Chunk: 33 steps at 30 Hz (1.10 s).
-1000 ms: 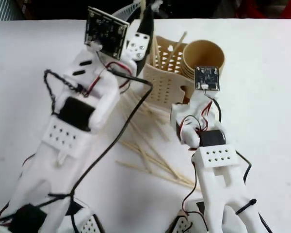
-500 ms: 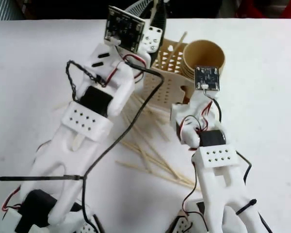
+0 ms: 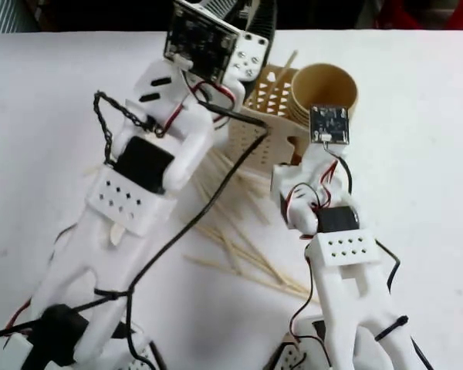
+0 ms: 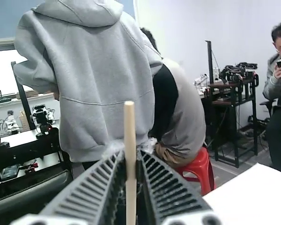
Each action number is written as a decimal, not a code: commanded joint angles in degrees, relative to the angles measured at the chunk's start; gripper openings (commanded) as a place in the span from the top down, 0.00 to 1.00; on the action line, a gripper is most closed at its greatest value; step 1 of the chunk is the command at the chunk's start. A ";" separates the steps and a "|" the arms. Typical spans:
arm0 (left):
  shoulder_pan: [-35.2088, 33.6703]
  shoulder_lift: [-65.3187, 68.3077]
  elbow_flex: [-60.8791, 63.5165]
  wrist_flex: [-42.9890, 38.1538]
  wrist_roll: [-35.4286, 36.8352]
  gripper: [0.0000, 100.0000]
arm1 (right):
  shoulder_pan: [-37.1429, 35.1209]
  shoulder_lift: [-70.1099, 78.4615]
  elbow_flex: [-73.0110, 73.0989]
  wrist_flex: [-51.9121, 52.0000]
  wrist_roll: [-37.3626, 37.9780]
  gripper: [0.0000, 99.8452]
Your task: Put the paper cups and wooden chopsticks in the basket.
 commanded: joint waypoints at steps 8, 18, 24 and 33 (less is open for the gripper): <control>2.42 -2.77 6.07 2.64 -0.53 0.98 | 0.66 -1.27 -0.44 -0.75 0.09 0.97; -1.36 -3.30 8.00 5.45 -0.44 0.84 | 0.66 -1.19 -0.44 -0.75 0.09 0.97; -5.85 -6.29 2.20 18.73 -0.88 0.85 | 0.66 -1.19 -0.44 -0.75 0.09 0.97; -16.92 -9.80 -1.49 41.93 -2.73 0.84 | 0.66 -1.19 -0.44 -0.75 0.09 0.97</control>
